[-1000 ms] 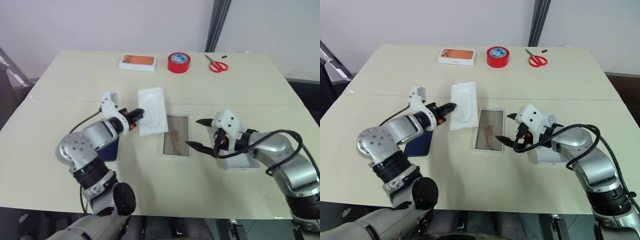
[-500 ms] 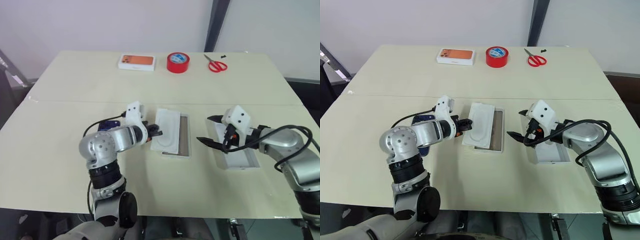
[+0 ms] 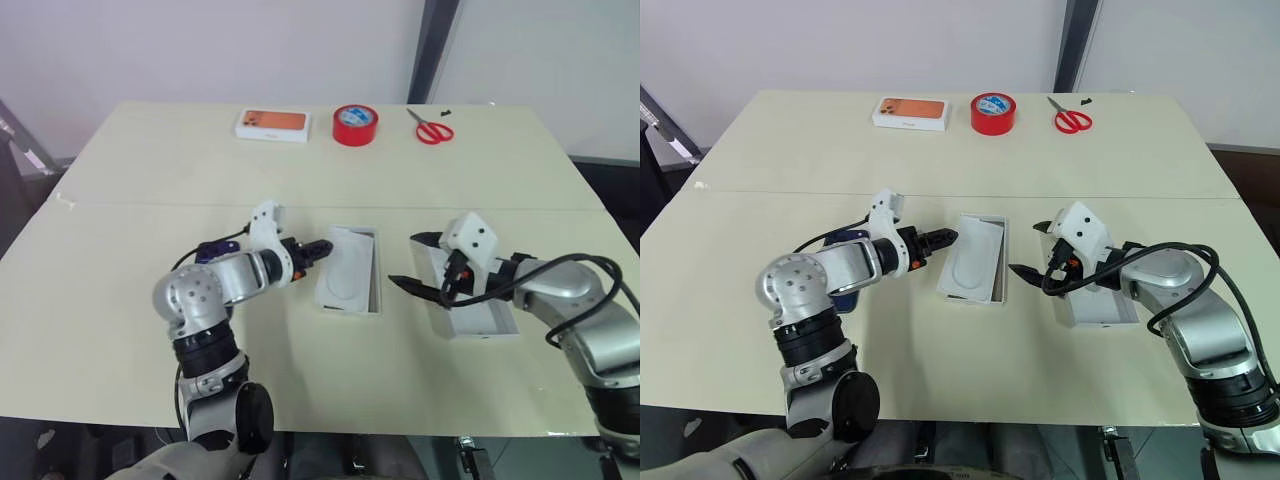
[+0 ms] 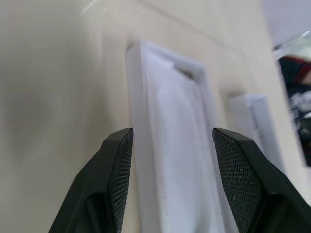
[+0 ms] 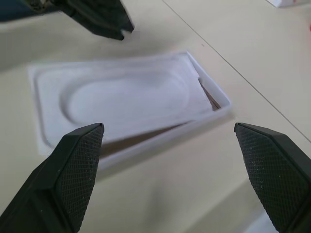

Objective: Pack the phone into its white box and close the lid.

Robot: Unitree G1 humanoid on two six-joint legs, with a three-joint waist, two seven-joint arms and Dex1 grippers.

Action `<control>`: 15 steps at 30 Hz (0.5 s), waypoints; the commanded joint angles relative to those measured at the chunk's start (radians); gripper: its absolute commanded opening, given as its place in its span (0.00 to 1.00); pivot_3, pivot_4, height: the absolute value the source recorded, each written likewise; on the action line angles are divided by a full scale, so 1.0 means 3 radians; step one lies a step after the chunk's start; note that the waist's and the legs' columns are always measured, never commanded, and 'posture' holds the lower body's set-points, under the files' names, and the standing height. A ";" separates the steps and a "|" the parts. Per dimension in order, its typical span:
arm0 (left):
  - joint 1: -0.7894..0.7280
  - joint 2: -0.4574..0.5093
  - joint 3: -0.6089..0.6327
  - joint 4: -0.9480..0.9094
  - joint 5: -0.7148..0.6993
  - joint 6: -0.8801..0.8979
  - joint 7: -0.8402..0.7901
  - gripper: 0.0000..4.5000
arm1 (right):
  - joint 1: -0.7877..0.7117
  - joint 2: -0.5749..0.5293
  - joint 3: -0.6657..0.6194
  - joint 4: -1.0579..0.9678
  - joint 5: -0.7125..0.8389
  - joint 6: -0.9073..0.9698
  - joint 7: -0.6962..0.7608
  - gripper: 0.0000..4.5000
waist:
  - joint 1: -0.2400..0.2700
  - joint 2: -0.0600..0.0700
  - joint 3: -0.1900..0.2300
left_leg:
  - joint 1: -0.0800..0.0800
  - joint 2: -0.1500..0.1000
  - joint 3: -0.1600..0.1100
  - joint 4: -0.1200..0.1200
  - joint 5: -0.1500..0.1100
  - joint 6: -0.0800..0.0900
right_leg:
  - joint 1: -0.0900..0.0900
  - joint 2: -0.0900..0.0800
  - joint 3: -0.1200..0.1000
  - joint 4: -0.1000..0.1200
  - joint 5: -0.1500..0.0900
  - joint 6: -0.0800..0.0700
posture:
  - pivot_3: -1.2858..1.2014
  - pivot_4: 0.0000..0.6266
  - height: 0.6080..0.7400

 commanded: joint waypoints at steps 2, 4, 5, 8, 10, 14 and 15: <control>0.0065 0.0426 -0.0071 -0.0251 -0.0138 -0.0172 -0.0301 0.63 | -0.0274 0.0109 0.0127 -0.0130 0.0038 0.0239 -0.0131 0.72 | -0.0015 0.0000 0.0000 | 0.0002 0.0000 0.0000 0.0000 0.0003 -0.0005 | 0.0000 0.0001 0.0000 0.0001 0.0000 0.0000 | 0.52 0.24 1.00; 0.0270 0.0781 -0.0279 -0.0325 -0.0101 -0.0392 -0.0529 0.63 | -0.0400 0.0197 0.0320 -0.0120 -0.0044 0.0359 -0.0221 0.50 | -0.0033 0.0001 -0.0001 | 0.0004 0.0001 0.0000 -0.0002 0.0005 -0.0010 | 0.0000 0.0002 0.0002 0.0002 0.0000 0.0000 | 0.52 0.24 1.00; 0.0413 0.1003 -0.0425 -0.0371 -0.0071 -0.0566 -0.0704 0.63 | -0.0472 0.0271 0.0445 -0.0112 -0.0088 0.0454 -0.0292 0.39 | -0.0027 0.0003 -0.0001 | 0.0007 0.0001 0.0001 -0.0005 0.0007 -0.0012 | -0.0001 0.0002 0.0003 0.0003 0.0000 0.0000 | 0.52 0.24 1.00; 0.0752 0.1481 -0.0739 -0.0457 -0.0001 -0.1035 -0.1127 0.63 | -0.0638 0.0453 0.0726 -0.0033 -0.0265 0.0663 -0.0511 0.05 | -0.0010 0.0002 -0.0001 | 0.0005 0.0001 0.0001 -0.0006 0.0012 -0.0022 | -0.0005 0.0000 0.0004 0.0004 0.0000 -0.0001 | 0.52 0.24 1.00; 0.0962 0.1743 -0.0884 -0.0497 0.0036 -0.1341 -0.1403 0.63 | -0.0734 0.0556 0.0899 0.0045 -0.0421 0.0751 -0.0650 0.02 | 0.0000 0.0002 -0.0001 | 0.0003 0.0000 0.0001 -0.0006 0.0014 -0.0024 | -0.0005 -0.0003 0.0004 0.0003 0.0000 -0.0002 | 0.52 0.24 1.00; 0.1573 0.2419 -0.1183 -0.0650 0.0113 -0.1944 -0.2214 0.63 | -0.1027 0.0795 0.1375 0.0519 -0.0921 0.0722 -0.0953 0.02 | -0.0024 0.0003 -0.0002 | -0.0001 -0.0002 0.0003 -0.0008 0.0013 -0.0024 | -0.0010 -0.0010 0.0005 -0.0003 0.0000 -0.0003 | 0.52 0.24 1.00; 0.1654 0.2516 -0.1233 -0.0655 0.0129 -0.2050 -0.2316 0.63 | -0.1066 0.0812 0.1450 0.0600 -0.1018 0.0692 -0.0978 0.02 | -0.0021 0.0003 -0.0002 | -0.0002 -0.0002 0.0005 -0.0013 0.0012 -0.0022 | -0.0011 -0.0011 0.0006 -0.0003 0.0000 -0.0005 | 0.52 0.24 1.00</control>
